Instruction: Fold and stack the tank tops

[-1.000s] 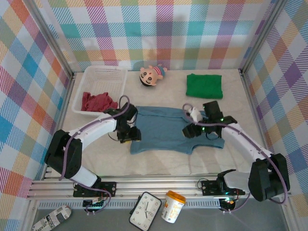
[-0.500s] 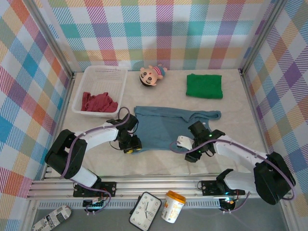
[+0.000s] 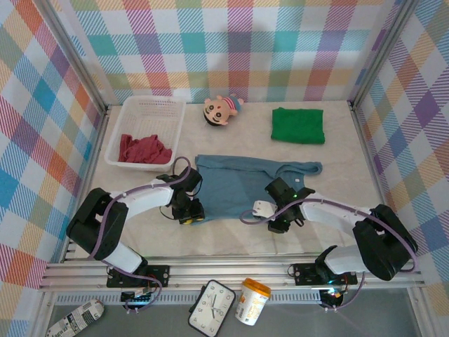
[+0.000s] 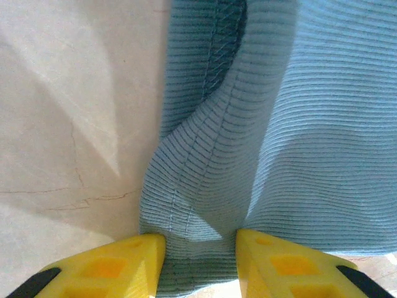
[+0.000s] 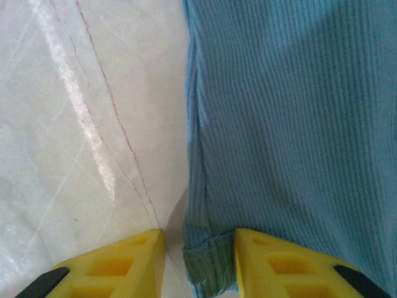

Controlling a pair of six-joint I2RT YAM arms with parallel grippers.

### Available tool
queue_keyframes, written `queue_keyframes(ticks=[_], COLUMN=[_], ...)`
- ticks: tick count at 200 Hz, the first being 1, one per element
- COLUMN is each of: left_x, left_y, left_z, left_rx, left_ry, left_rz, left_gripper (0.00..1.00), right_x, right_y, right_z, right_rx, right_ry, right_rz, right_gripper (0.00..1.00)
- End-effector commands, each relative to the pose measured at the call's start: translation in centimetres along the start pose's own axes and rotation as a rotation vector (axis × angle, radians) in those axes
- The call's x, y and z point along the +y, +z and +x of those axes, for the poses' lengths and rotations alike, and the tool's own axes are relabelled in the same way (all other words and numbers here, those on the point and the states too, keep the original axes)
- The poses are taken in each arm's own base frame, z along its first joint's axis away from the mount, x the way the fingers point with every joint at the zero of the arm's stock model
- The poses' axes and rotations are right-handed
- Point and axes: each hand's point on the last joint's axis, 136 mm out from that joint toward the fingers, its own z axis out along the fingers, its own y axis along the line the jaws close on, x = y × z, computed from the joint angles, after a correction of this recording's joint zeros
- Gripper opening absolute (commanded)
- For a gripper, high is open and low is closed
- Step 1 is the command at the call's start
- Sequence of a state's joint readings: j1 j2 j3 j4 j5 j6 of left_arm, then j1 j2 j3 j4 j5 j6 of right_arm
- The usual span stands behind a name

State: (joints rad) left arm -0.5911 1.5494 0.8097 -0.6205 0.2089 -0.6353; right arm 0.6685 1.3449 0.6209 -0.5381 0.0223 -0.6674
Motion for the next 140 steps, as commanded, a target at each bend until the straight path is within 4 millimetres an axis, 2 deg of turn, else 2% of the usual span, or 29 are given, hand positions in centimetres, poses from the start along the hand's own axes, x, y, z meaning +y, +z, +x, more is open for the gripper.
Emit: queue_keyframes(ticks=[1, 22, 31, 50, 67, 118, 140], left_x=[3.2, 2.6, 2.5, 2.3, 2.3, 1.5, 0.6], left_y=[1.4, 1.0, 0.6, -0.6, -1.7, -3.8, -4.7], left_z=[1.6, 1.2, 1.1, 0.9, 0.9, 0.1, -0.8], left_rx=[0.06, 0.05, 0.049, 0.034, 0.033, 0.037, 0.043], left_ry=[0.013, 0.029, 0.039, 0.062, 0.08, 0.11, 0.123], left_rz=[-0.147, -0.135, -0.141, -0.143, -0.155, -0.132, -0.108], left_gripper=[0.34, 0.26, 0.19, 0.06, 0.0, 0.0, 0.0], right_x=[0.3, 0.6, 0.8, 0.9, 1.0, 1.5, 1.0], right_y=[0.6, 0.6, 0.5, 0.0, -0.8, -2.8, -3.6], right_z=[0.5, 0.2, 0.1, 0.0, 0.0, -0.4, -1.1], right_rx=[0.028, 0.019, 0.017, 0.016, 0.008, -0.036, -0.07], right_ry=[0.001, 0.016, 0.018, 0.027, 0.036, 0.056, 0.083], right_rz=[-0.013, -0.033, -0.039, -0.036, -0.037, -0.054, -0.068], right_gripper=[0.27, 0.15, 0.11, 0.07, 0.06, 0.06, 0.06])
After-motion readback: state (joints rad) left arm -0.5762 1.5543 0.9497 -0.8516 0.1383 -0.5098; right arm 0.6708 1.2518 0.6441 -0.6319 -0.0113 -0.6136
